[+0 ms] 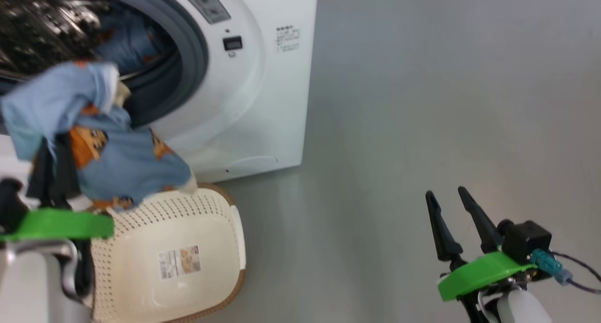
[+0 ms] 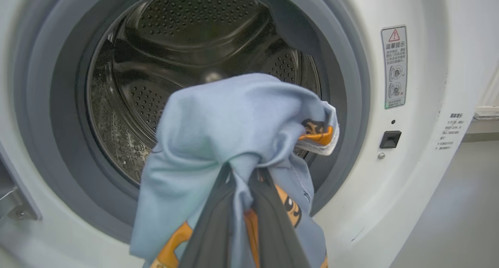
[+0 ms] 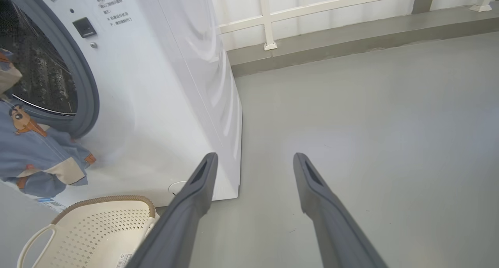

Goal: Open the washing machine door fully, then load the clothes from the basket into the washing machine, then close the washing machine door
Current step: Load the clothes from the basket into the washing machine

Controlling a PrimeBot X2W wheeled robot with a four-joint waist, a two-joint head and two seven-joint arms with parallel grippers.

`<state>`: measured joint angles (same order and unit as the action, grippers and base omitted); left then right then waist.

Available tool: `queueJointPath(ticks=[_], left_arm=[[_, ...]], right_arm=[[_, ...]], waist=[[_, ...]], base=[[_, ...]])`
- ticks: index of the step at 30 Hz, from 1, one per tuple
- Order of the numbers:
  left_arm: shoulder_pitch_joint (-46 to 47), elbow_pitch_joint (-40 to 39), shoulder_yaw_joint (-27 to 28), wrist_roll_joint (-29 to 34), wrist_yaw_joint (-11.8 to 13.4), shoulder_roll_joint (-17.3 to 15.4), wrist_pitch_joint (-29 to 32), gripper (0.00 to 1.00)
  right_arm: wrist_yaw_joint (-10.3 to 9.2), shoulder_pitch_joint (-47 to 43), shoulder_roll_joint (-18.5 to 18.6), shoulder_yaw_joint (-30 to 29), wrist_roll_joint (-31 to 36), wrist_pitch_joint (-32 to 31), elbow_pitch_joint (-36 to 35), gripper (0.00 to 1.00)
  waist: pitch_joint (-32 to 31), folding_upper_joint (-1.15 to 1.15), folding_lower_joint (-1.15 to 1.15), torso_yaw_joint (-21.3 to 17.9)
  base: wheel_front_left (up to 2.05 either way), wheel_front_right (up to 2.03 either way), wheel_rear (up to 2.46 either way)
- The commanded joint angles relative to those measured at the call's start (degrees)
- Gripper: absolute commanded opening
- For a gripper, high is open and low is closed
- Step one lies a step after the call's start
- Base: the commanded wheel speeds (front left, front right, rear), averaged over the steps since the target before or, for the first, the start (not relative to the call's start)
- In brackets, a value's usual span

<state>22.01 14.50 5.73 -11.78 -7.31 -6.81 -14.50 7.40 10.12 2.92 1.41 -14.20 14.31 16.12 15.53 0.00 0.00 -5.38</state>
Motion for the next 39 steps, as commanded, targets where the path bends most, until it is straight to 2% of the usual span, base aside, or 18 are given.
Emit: queueJointPath(ticks=[1,10,15,23,29,33,39], left_arm=[[3.3,-0.5,1.8,-0.2,-0.2,-2.7,-0.5,0.0],[14.6,4.5,1.3,-1.4,-0.2,-7.4,-0.5,0.0],[19.5,6.9,-0.2,-2.0,-0.2,-8.9,-0.5,0.0],[30.5,15.8,-3.4,-3.2,-0.2,-13.4,0.7,0.0],[38.8,21.7,-4.9,-5.7,-0.2,-15.2,4.7,0.0],[46.2,25.1,-8.7,-6.8,-0.2,-17.0,9.5,0.0],[54.4,29.3,-9.5,-10.9,-0.2,-19.5,18.6,0.0]], right_arm=[[0.09,2.2,0.0,1.9,-0.3,0.7,-1.8,1.0],[0.09,5.4,0.0,3.1,-1.9,0.7,-2.9,1.0],[0.09,6.4,0.0,3.3,-2.6,0.7,-3.3,1.0],[0.09,8.4,0.0,5.3,-4.5,0.7,-3.5,1.0],[0.09,8.7,0.0,5.6,-5.4,0.7,-3.3,1.0],[0.09,9.6,0.0,6.3,-6.2,0.7,-3.5,1.0],[0.09,11.3,0.0,8.7,-7.8,0.7,-3.8,1.0]], waist=[[4.1,0.0,0.0,-1.9],[11.9,0.0,0.0,-4.7],[15.2,0.0,0.0,-5.3],[19.5,0.0,0.0,-7.4],[21.8,0.0,0.0,-8.2],[24.3,0.0,0.0,-8.5],[28.2,0.0,0.0,-9.4]], base=[[0.0,0.0,0.0],[0.0,0.0,0.0],[0.0,0.0,0.0],[0.0,0.0,0.0],[0.0,0.0,0.0],[0.0,0.0,0.0],[0.0,0.0,0.0]])
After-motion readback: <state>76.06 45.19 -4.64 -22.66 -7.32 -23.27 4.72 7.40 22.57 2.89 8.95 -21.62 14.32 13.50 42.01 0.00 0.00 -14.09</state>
